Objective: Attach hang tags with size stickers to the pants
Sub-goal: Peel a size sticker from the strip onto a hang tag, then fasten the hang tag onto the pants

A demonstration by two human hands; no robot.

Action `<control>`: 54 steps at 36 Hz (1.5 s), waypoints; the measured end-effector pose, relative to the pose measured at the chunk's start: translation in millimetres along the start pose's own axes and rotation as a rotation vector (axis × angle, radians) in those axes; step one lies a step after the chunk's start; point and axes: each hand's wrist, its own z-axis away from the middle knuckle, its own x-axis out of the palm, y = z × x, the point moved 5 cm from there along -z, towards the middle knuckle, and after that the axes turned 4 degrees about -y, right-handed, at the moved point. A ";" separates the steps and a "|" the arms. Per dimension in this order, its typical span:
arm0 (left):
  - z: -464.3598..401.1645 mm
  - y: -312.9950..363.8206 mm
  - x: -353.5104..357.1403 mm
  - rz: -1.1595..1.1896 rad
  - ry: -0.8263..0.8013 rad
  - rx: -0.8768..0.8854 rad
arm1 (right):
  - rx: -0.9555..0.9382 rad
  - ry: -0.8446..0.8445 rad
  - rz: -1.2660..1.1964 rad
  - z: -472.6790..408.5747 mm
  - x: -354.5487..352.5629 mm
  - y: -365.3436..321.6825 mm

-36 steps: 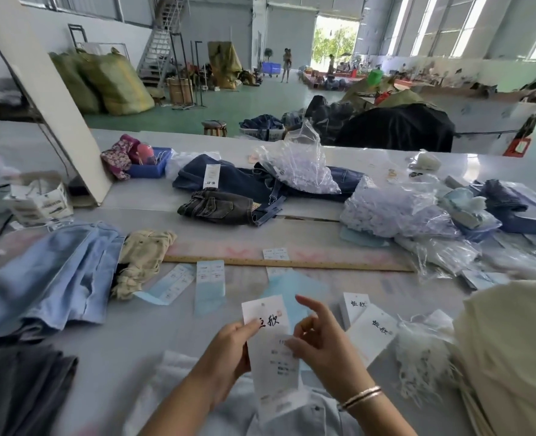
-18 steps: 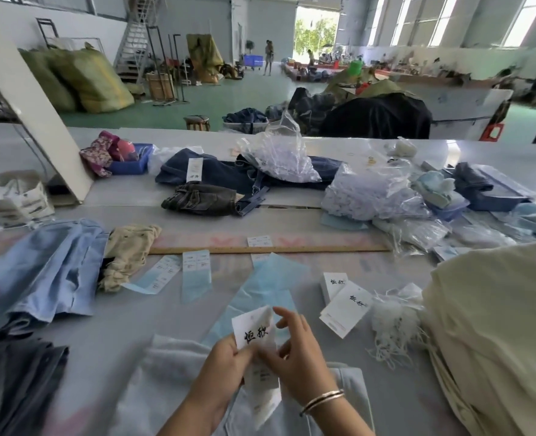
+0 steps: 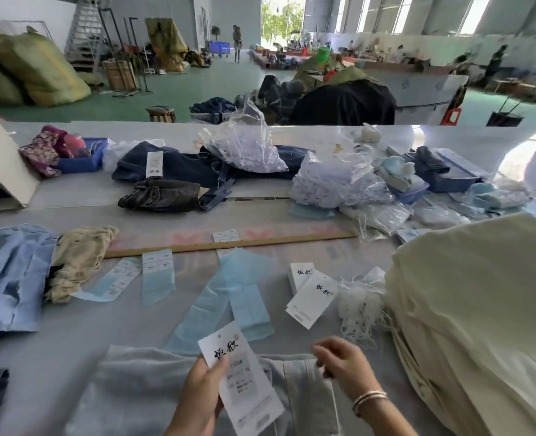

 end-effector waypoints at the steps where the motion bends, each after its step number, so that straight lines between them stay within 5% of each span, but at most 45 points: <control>1: -1.0 0.0 -0.4 -0.014 0.003 -0.004 | -0.012 0.112 0.112 -12.0 -15.7 6.4; 3: -2.6 -0.1 0.2 -0.033 0.015 -0.016 | 0.011 0.193 0.361 -37.7 -35.9 23.5; 8: -7.0 3.4 7.5 -0.080 0.022 -0.017 | 0.138 0.021 0.796 -87.3 -35.7 72.1; 17: -14.0 4.5 -1.7 -0.095 0.084 -0.006 | 0.108 0.025 0.892 -109.5 -22.4 96.8; 20: -14.1 1.2 -3.0 -0.098 0.067 -0.037 | 0.052 0.165 0.627 -106.5 -35.4 89.6; 23: -11.9 -2.3 -1.4 -0.080 0.057 -0.076 | -0.025 0.442 0.191 -95.9 -68.3 75.6; 26: -9.5 -3.4 4.3 -0.088 0.051 -0.086 | -0.105 0.538 -0.300 -80.2 -87.8 59.5; 35: -4.7 -5.2 18.6 -0.267 0.027 -0.097 | -0.162 0.263 -1.023 -64.6 -99.0 4.9; 47: 22.7 48.7 42.2 -0.496 -0.117 0.313 | -0.122 -0.201 -1.062 0.1 11.1 -88.5; 54: 39.8 72.1 29.8 -0.453 -0.154 0.421 | -0.043 -0.327 -1.044 31.3 71.5 -106.3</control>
